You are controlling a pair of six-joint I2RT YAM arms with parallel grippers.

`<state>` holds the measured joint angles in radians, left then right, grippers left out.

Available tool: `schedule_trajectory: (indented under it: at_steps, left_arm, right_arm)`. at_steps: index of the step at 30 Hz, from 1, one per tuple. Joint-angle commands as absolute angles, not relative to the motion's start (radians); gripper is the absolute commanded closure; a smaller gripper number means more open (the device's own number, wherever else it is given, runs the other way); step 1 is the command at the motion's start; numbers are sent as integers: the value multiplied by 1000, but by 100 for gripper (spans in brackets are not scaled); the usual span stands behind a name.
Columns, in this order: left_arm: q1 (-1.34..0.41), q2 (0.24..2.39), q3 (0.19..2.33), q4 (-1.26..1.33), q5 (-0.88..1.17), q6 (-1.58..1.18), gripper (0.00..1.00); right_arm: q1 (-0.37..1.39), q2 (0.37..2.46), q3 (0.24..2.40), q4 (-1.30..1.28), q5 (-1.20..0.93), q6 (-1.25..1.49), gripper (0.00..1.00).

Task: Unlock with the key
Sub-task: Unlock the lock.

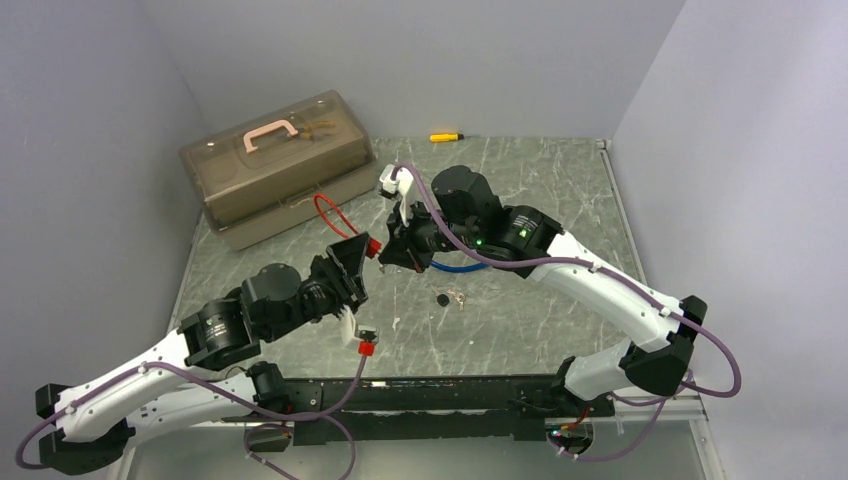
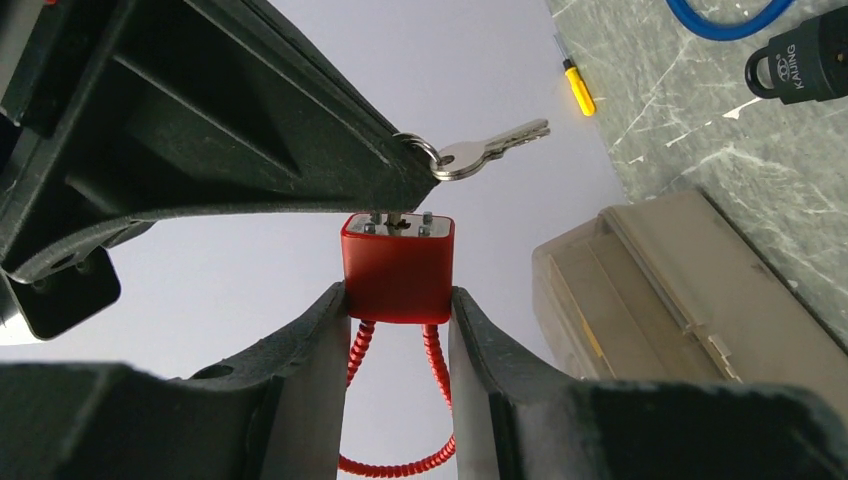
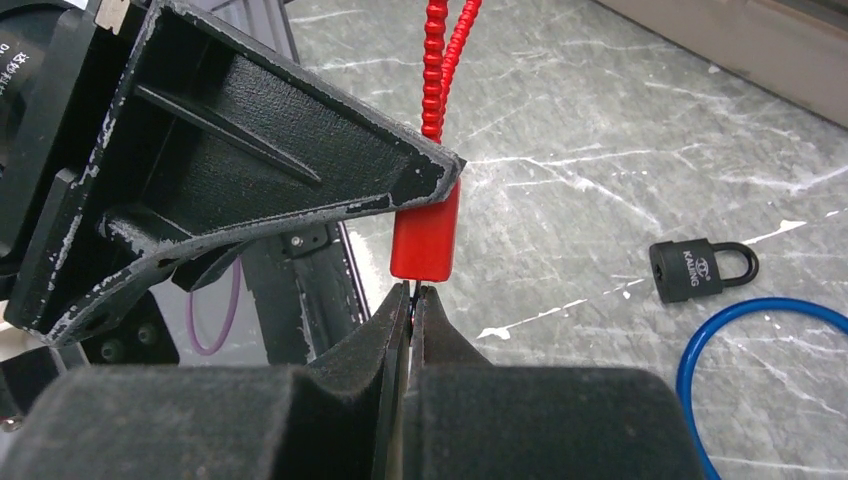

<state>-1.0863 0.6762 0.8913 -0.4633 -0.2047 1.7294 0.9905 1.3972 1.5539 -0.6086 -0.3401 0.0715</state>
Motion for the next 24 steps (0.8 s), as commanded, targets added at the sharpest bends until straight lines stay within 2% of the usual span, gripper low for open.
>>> schedule_trajectory:
  at_steps: [1,6,24]
  left_arm:
    - [-1114,679,843,-453,-165,1808,100]
    - [-1127,669,813,-430,-180,1821,100]
    - [-1187,669,818,-454,-192,1713,100]
  right_arm:
    - [1000,1380,1594,-473,-383,100,100]
    - [998,1390,1608,-505,-388,95,100]
    - [995,1331,1480,-280,-352,157,100]
